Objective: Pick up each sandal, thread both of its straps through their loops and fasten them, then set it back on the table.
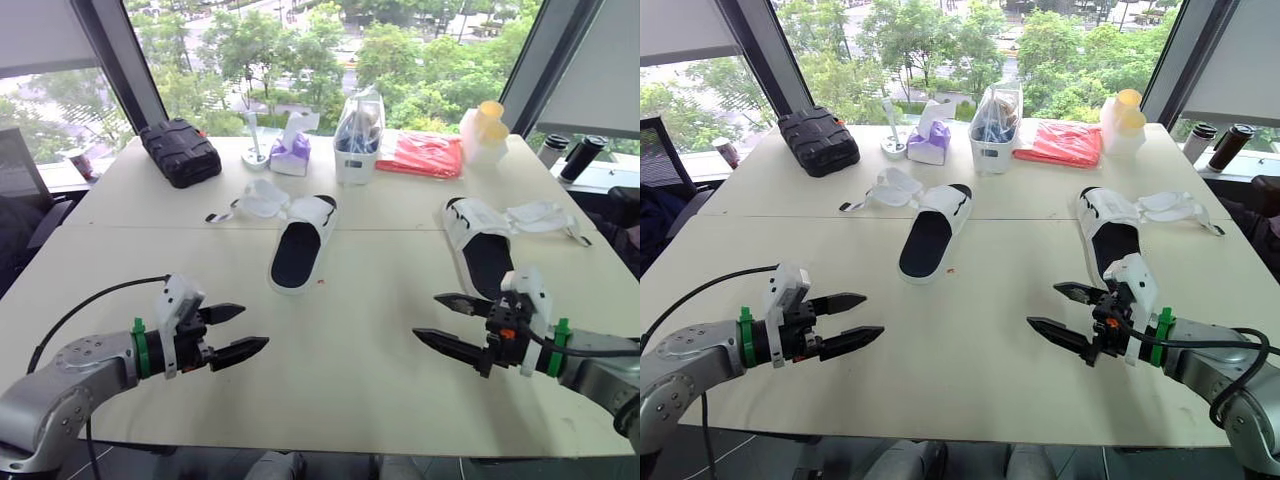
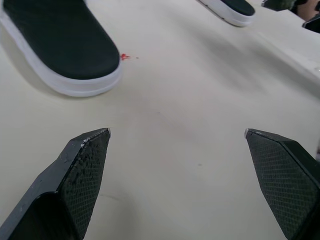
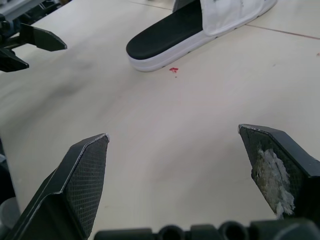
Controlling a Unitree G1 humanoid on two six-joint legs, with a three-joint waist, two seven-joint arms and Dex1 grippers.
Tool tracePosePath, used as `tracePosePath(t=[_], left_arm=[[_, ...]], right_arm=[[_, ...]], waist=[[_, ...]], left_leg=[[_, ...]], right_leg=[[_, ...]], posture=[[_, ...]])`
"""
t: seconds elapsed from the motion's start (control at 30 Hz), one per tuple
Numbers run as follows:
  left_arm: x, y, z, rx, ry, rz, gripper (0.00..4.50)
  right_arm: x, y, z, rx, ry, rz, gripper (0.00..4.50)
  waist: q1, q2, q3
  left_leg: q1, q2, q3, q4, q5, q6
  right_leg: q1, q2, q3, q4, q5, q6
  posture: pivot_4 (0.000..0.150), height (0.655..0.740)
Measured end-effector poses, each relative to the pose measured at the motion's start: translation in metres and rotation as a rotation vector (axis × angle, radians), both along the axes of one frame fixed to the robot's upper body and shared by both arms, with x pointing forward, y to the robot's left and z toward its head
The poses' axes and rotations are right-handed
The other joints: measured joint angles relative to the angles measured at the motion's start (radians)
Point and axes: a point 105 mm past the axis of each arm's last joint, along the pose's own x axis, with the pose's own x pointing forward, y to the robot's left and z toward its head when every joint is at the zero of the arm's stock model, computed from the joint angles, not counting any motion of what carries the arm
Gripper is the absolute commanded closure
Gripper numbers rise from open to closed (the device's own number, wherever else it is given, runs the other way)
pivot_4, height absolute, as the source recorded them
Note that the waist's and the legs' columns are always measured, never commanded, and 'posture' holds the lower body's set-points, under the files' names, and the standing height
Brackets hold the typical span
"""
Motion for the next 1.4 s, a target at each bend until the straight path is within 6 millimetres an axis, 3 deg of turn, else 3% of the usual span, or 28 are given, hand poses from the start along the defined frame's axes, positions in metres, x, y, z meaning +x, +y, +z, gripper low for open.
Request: tracePosePath(t=[0.33,0.73,0.8,0.93,1.13,1.4], left_arm=[[0.004,-0.004,0.006,-0.018,-0.018,-0.023,0.0],[0.019,-0.009,0.009,-0.047,-0.044,-0.023,0.0],[0.026,-0.01,0.009,-0.036,-0.057,-0.024,0.0],[0.04,-0.019,0.018,-0.024,-0.078,-0.094,0.0],[0.039,-0.035,0.034,0.006,-0.108,-0.241,0.0],[0.046,-0.046,0.05,-0.004,-0.186,-0.24,0.0]], right_arm=[[0.005,-0.003,-0.007,-0.039,-0.003,-0.062,0.01],[0.026,-0.01,0.008,-0.114,-0.228,-0.189,0.01],[0.04,-0.023,0.018,-0.205,-0.351,-0.283,0.01],[0.066,-0.06,0.026,-0.551,-0.573,-0.427,0.01],[0.103,-0.077,0.019,-0.929,-0.767,-0.436,0.01],[0.153,-0.091,0.015,-1.219,-0.876,-0.403,0.01]], waist=[[0.0,0.0,0.0],[0.0,0.0,0.0],[0.001,0.0,0.0],[0.0,0.0,0.0],[-0.031,-0.001,0.0],[-0.055,-0.001,0.001]], left_leg=[[0.0,0.0,0.0,0.0,0.0,0.0],[0.0,0.0,0.001,0.0,0.0,0.0],[0.0,0.0,0.001,0.0,0.0,-0.001],[0.0,-0.003,0.001,0.001,0.001,-0.002],[0.0,-0.003,0.003,0.0,0.005,-0.008],[0.0,-0.002,0.004,0.0,0.005,-0.008]], right_leg=[[0.0,0.0,0.0,0.0,0.0,0.0],[0.0,0.0,0.0,0.0,0.0,0.0],[0.0,0.0,0.0,0.0,0.001,-0.001],[-0.001,0.0,0.0,0.0,0.001,-0.001],[-0.002,0.0,0.003,0.001,0.001,-0.001],[-0.003,0.0,0.006,0.002,0.001,-0.001]], posture=[[0.15,0.74],[0.15,0.74],[0.15,0.74],[0.15,0.74],[0.15,0.74],[0.15,0.74]])
